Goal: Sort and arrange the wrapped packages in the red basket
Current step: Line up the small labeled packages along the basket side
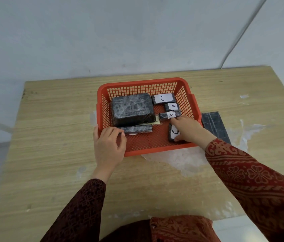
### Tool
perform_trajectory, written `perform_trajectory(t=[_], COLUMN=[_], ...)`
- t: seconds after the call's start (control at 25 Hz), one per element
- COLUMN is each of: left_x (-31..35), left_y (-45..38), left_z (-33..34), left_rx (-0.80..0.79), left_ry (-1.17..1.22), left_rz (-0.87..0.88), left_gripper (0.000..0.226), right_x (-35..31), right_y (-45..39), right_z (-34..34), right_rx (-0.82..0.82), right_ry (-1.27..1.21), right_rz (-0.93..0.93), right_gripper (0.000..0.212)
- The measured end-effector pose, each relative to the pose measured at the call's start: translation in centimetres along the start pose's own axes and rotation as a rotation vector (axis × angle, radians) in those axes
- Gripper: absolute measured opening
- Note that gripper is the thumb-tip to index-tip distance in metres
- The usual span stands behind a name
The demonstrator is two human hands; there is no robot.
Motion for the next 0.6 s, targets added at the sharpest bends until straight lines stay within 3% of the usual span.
perform_trajectory(t=[0.28, 0.6], left_x=[0.04, -0.07], left_y=[0.0, -0.01], left_z=[-0.06, 0.01], left_rx=[0.009, 0.011], left_ry=[0.0, -0.001], left_rz=[0.003, -0.006], left_gripper=[0.019, 0.02], right_x=[0.38, 0.31], right_y=[-0.7, -0.52], right_z=[-0.52, -0.84], right_rx=[0.04, 0.145], right_ry=[0.153, 0.077], right_rz=[0.067, 0.272], right_gripper=[0.059, 0.057])
Point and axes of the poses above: each hand's wrist, its own y-axis away from the middle knuckle, its own z-axis out of the palm, x = y × z, the point moved 7 cm from there along -y, towards the middle knuckle, and after that the axes turned 9 degrees about -z, right-handed, at the moved point
